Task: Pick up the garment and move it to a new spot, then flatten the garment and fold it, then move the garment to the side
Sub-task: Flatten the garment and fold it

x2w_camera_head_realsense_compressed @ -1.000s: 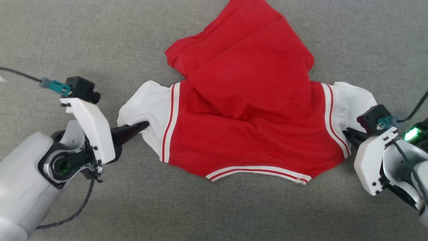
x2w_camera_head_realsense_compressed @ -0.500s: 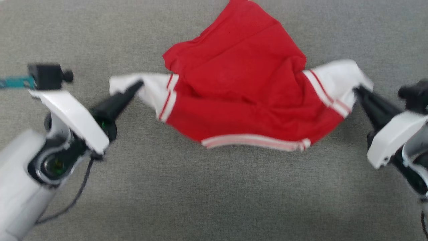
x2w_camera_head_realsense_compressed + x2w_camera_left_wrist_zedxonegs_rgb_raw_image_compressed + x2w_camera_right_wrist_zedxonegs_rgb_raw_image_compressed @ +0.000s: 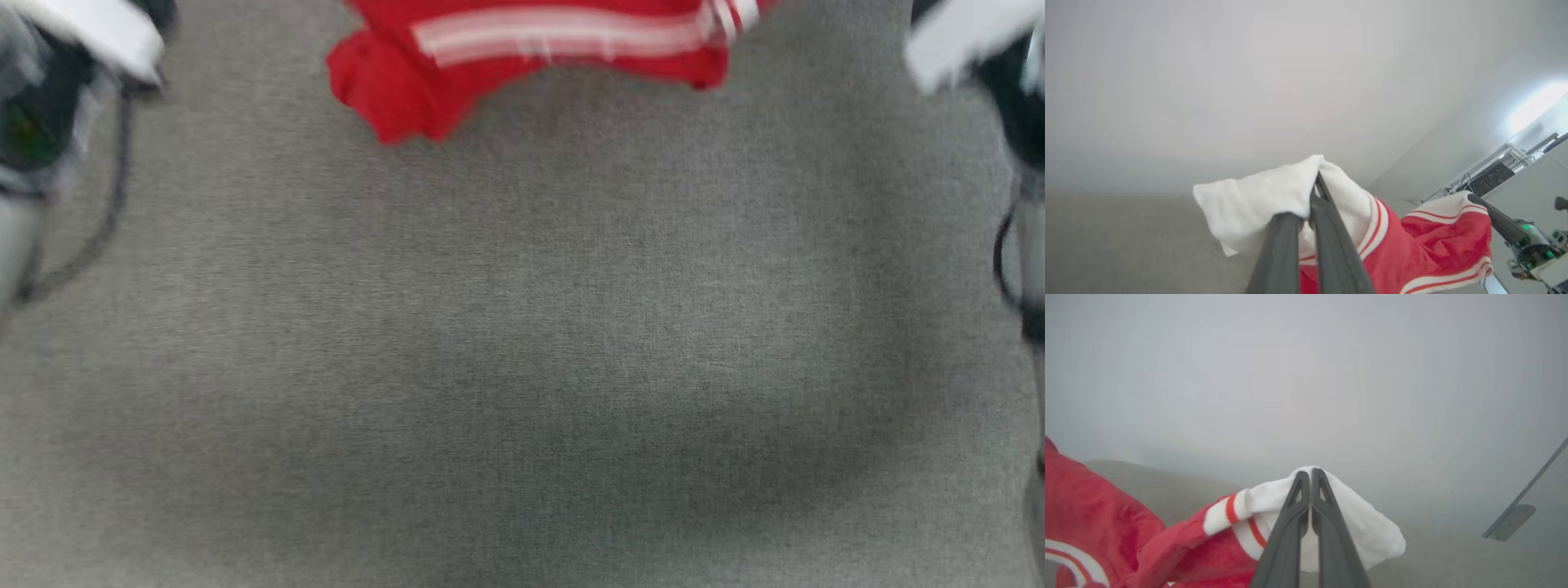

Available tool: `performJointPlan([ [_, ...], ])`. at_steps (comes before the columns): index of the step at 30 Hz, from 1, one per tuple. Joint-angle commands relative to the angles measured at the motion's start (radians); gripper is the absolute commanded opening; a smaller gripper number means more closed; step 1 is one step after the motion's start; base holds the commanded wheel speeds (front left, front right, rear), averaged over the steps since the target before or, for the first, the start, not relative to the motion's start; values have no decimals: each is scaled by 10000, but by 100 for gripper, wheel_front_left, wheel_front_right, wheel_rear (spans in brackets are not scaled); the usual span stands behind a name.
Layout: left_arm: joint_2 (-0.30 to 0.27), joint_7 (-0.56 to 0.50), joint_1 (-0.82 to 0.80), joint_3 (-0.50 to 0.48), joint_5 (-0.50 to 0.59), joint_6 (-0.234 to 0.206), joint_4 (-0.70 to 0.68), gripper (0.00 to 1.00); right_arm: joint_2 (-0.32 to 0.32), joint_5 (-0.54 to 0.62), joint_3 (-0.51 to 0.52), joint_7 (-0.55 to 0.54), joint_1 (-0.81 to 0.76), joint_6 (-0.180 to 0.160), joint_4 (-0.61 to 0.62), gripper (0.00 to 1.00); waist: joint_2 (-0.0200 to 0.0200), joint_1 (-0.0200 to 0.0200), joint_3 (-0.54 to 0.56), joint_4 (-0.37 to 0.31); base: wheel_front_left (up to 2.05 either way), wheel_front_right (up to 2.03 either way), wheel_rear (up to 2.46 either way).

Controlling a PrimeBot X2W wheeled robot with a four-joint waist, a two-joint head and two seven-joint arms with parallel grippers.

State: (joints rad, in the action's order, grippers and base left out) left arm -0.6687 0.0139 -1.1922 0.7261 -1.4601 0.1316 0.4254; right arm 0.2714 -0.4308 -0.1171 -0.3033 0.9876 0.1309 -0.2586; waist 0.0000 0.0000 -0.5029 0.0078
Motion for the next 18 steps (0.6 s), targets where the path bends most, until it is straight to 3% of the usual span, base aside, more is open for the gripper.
performJointPlan([
  [1,2,87,-218,-95,29,-22,80,0,-48,101,58,56,235,-3,-65,0,0,0,-269,-198,0,0,0],
  [6,329,697,-2457,-366,433,-21,1308,0,-830,940,302,718,2985,-3,-1740,0,0,0,-651,-387,0,0,0],
  [11,652,1684,-4194,-739,360,-21,1731,0,-1321,2071,1108,2255,5170,-3,-3154,0,0,0,-603,-387,0,0,0],
  [14,788,1962,-4557,-980,-20,-21,1674,0,-1548,2530,1702,3151,5949,-3,-3909,0,0,0,-397,-305,0,0,0],
  [18,652,1822,-4099,-782,-310,-21,1342,0,-1601,2795,1711,3530,6215,-3,-4826,0,0,0,-197,-206,0,0,0],
])
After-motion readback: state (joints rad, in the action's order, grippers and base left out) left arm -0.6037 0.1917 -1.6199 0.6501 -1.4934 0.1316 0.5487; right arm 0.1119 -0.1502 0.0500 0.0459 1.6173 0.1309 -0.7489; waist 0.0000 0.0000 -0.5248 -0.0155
